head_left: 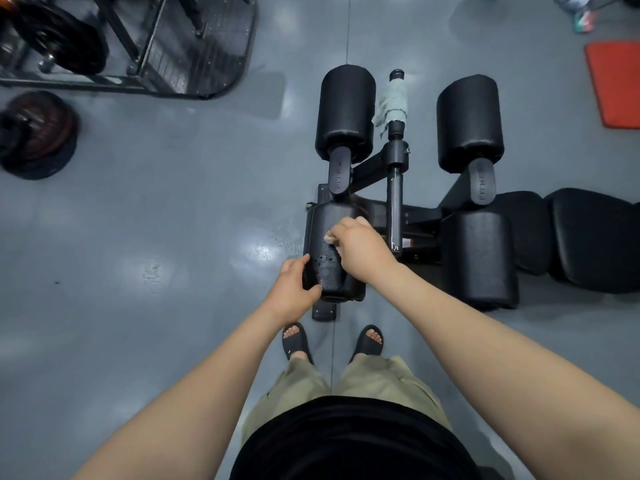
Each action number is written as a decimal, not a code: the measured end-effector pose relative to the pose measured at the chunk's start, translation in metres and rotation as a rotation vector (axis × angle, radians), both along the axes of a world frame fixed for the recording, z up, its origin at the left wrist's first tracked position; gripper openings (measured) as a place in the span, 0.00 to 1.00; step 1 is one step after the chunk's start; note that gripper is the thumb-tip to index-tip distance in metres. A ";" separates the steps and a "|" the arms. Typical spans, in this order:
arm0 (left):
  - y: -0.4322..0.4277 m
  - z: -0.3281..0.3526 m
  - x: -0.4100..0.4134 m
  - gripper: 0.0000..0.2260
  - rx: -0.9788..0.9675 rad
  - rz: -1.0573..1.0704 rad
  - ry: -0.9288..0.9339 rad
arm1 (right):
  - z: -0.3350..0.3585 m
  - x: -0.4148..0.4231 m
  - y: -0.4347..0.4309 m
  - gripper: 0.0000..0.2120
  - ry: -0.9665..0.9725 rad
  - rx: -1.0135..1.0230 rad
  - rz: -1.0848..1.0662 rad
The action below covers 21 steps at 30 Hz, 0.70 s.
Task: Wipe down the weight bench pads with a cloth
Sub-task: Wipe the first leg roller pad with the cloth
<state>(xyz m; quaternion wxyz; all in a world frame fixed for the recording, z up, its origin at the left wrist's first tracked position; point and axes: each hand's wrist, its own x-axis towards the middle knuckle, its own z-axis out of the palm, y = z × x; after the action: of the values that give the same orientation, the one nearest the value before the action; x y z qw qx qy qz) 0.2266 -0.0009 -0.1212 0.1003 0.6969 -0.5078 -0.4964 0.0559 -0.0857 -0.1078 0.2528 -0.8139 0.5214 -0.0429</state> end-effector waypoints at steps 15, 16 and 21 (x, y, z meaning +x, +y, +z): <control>-0.002 -0.004 0.012 0.26 0.028 -0.036 0.020 | -0.009 -0.006 0.062 0.14 -0.169 0.064 -0.065; -0.003 -0.003 0.012 0.25 0.030 -0.045 0.013 | -0.010 -0.006 0.066 0.14 -0.178 0.063 -0.075; -0.008 -0.005 0.011 0.24 0.020 -0.075 -0.023 | -0.009 -0.003 0.083 0.13 -0.178 0.059 -0.102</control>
<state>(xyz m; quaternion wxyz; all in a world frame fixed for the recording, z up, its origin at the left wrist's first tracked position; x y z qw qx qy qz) 0.2377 -0.0085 -0.1263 0.0688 0.6841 -0.5296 -0.4968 0.0527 -0.0026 -0.1170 0.3193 -0.7715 0.5387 -0.1124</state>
